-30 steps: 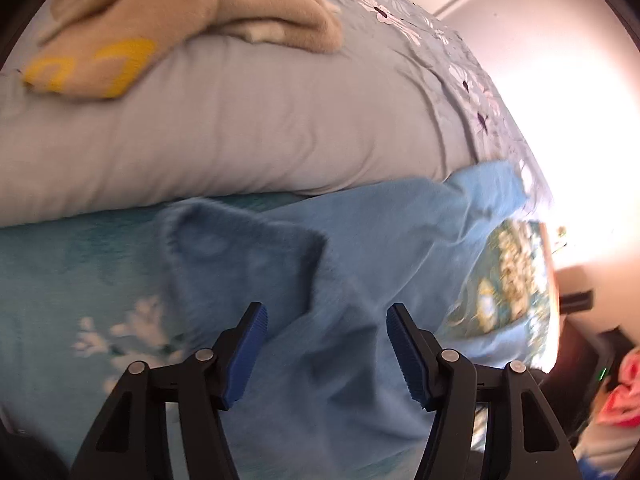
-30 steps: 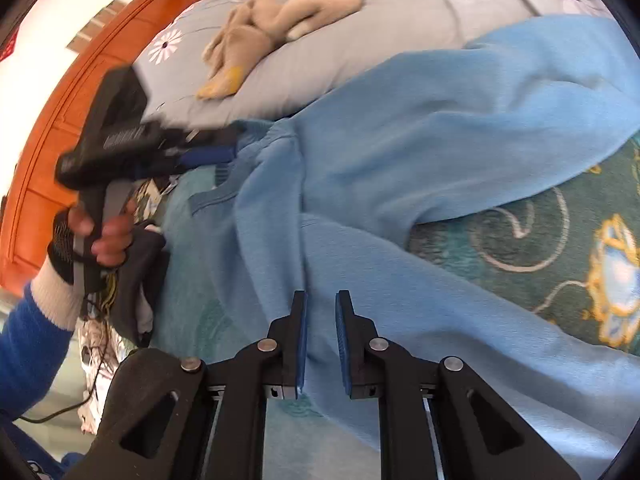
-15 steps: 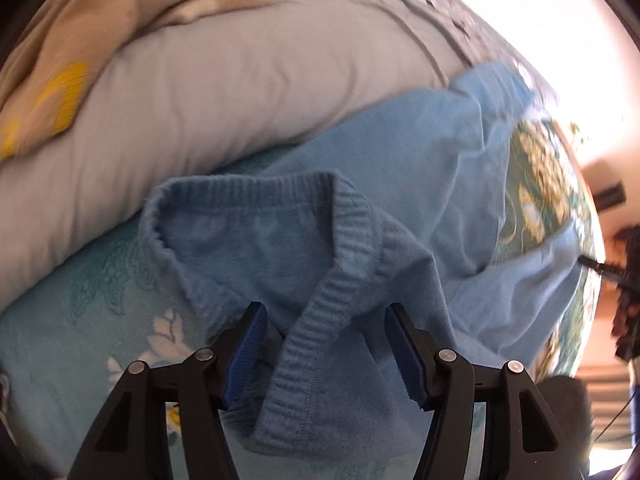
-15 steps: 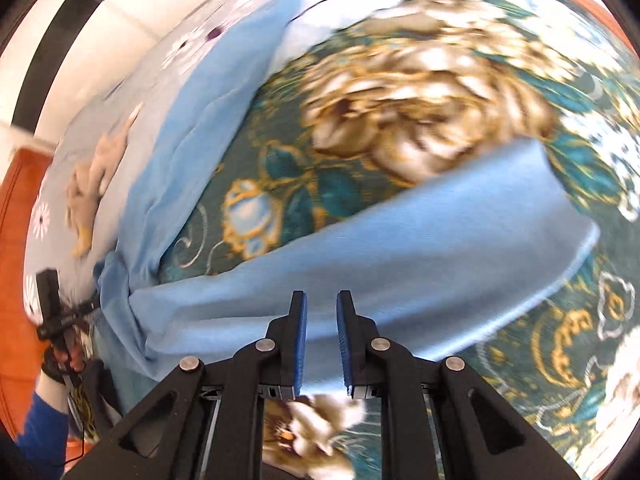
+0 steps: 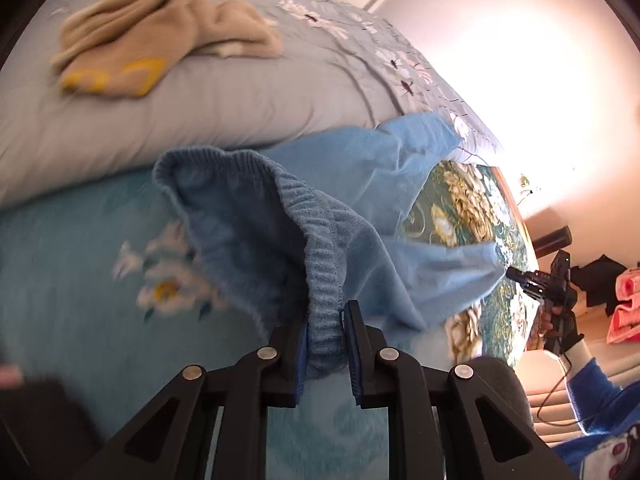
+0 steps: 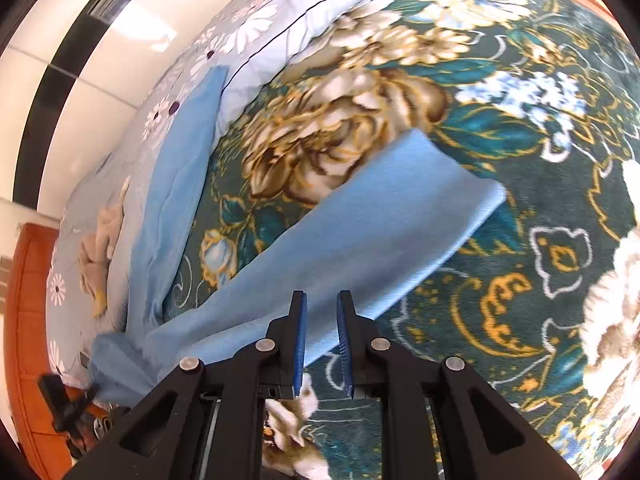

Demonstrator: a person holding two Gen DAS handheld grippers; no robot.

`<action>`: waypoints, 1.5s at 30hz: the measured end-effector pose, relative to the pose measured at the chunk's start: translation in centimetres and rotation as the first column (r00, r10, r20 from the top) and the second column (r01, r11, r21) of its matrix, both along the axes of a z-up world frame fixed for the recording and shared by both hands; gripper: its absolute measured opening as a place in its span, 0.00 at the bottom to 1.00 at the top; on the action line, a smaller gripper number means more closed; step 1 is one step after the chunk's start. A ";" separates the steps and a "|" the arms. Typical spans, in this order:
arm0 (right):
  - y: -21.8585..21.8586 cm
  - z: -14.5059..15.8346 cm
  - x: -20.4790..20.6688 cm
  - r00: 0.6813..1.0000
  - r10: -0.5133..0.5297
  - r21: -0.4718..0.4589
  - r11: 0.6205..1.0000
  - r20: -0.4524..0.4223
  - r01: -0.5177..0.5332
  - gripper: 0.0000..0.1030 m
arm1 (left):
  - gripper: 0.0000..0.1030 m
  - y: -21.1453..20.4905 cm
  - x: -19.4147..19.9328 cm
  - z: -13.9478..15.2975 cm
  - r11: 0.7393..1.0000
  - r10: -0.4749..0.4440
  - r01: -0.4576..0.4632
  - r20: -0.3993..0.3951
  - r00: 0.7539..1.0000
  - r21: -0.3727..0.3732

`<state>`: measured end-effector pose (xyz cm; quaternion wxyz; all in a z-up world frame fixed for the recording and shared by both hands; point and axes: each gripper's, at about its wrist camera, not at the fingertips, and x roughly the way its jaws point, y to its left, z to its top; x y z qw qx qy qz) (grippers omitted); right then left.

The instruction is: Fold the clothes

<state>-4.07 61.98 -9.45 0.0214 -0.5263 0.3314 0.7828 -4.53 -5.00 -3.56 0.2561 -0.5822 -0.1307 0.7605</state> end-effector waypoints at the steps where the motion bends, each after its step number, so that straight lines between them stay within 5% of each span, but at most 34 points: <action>1: 0.4 -0.1 0.4 1.000 -0.014 -0.003 1.000 -0.001 0.014 0.15 | 0.16 -0.4 1.0 -0.1 1.000 0.007 -0.007 0.021 1.000 -0.024; 7: 2.7 -1.6 2.3 0.997 -0.078 -0.031 0.996 0.021 0.079 0.14 | 0.13 -1.7 4.7 -2.3 0.989 0.058 -0.039 0.132 0.990 -0.142; 15: 5.8 -3.3 3.8 0.984 -0.173 -0.048 0.983 0.033 0.174 0.15 | 0.13 0.2 5.6 -2.7 0.965 0.060 -0.019 0.148 0.987 -0.260; 18: 7.1 -3.6 3.6 0.975 -0.219 -0.069 0.973 0.018 0.220 0.28 | 0.13 1.2 5.5 -4.5 0.955 0.090 -0.034 0.178 0.980 -0.296; 22: 8.1 -4.3 2.4 0.967 -0.255 -0.101 0.961 0.026 0.257 0.31 | 0.13 2.6 5.2 -5.5 0.942 0.113 -0.041 0.201 0.973 -0.334; 29: 8.7 -5.0 1.0 0.953 -0.302 -0.147 0.942 0.024 0.302 0.31 | 0.16 2.1 5.4 -4.2 0.954 0.145 -0.088 0.183 0.972 -0.287; 30: 8.7 -5.0 0.8 0.951 -0.308 -0.161 0.938 0.018 0.307 0.22 | 0.16 1.9 5.5 -3.9 0.957 0.151 -0.099 0.175 0.973 -0.273; 31: 8.7 -5.0 0.6 0.951 -0.308 -0.184 0.934 0.013 0.305 0.02 | 0.16 1.7 5.6 -3.7 0.959 0.157 -0.110 0.167 0.973 -0.259; 38: 9.1 0.6 -1.0 0.940 -0.307 -0.134 0.948 -0.149 0.288 0.01 | 0.14 0.8 7.3 -1.1 0.979 0.084 -0.063 0.100 0.991 -0.196; 45: 9.4 -2.5 -2.4 0.960 -0.280 -0.058 0.958 0.014 0.281 0.02 | 0.17 0.0 7.2 -2.7 0.972 0.136 -0.094 0.187 0.973 -0.213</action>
